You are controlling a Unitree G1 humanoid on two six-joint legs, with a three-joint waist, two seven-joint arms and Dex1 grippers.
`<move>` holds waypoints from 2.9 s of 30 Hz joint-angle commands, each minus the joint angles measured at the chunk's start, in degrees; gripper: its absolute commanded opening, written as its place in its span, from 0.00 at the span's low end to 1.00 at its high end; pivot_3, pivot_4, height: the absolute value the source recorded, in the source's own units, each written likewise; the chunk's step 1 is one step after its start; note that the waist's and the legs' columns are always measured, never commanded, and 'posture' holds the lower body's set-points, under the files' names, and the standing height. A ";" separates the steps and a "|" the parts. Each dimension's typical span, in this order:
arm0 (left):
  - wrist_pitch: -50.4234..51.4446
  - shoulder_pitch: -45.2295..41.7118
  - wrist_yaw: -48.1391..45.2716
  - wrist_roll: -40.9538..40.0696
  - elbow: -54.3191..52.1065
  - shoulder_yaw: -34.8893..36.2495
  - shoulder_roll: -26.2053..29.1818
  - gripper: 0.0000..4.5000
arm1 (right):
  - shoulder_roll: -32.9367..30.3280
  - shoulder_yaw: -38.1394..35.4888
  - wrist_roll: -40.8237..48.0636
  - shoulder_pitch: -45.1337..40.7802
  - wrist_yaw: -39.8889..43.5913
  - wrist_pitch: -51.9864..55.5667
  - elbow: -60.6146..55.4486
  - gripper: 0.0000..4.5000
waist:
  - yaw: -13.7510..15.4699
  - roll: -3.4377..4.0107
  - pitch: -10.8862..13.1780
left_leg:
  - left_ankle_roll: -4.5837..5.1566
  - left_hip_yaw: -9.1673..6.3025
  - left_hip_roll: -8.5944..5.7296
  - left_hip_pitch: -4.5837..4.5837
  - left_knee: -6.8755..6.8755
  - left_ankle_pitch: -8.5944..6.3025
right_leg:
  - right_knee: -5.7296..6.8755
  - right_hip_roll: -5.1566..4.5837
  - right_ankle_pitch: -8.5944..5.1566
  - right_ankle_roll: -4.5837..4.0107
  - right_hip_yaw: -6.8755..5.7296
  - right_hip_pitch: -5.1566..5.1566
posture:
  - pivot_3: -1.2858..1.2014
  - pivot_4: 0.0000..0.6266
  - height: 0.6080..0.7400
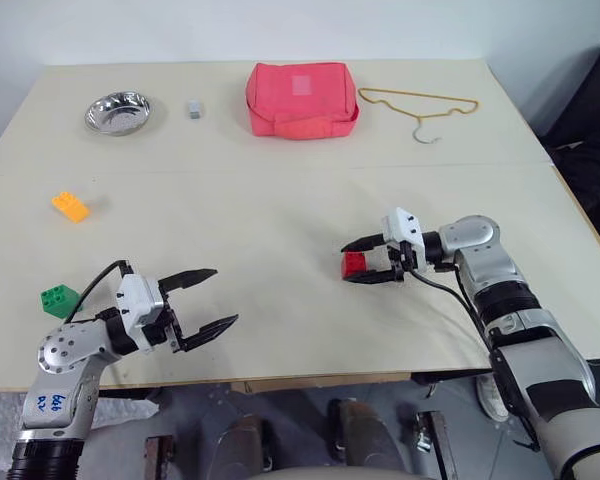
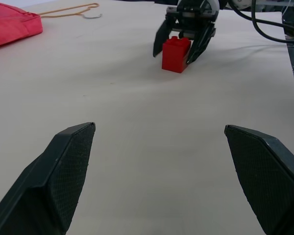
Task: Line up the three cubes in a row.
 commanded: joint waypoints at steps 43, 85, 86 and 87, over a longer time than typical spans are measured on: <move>18.56 10.24 67.22 5.63 -17.08 21.49 -27.35 1.00 | 7.63 -3.93 17.15 15.36 -4.18 17.73 -39.32 0.99 | 1.71 -0.22 -0.06 | 0.13 -0.41 -0.05 -0.02 0.07 -0.40 | -0.66 -0.47 0.04 -0.13 -1.58 0.54 | 0.52 0.24 1.00; -17.13 -51.91 -13.38 22.27 57.44 -25.22 -13.96 0.33 | -10.44 -22.41 17.90 38.67 -10.64 10.88 -43.88 1.00 | 3.32 0.10 0.10 | 0.19 -0.49 -0.02 -0.13 0.69 -0.42 | -0.64 0.11 0.15 0.08 -2.46 0.85 | 0.52 0.24 1.00; -18.17 -52.79 -12.85 22.81 59.47 -25.13 -14.74 0.33 | -10.31 -22.34 18.02 39.20 -10.66 11.02 -44.12 1.00 | 3.42 0.10 0.10 | 0.21 -0.50 -0.05 -0.13 0.72 -0.42 | -0.65 0.08 0.17 0.11 -2.46 0.86 | 0.52 0.24 1.00; -18.93 -53.52 -12.62 23.02 61.19 -24.90 -15.54 0.33 | -10.14 -22.25 18.13 39.62 -10.70 11.09 -44.32 1.00 | 3.67 0.10 0.10 | 0.25 -0.50 -0.08 -0.14 0.75 -0.43 | -0.65 0.04 0.19 0.14 -2.46 0.87 | 0.52 0.24 1.00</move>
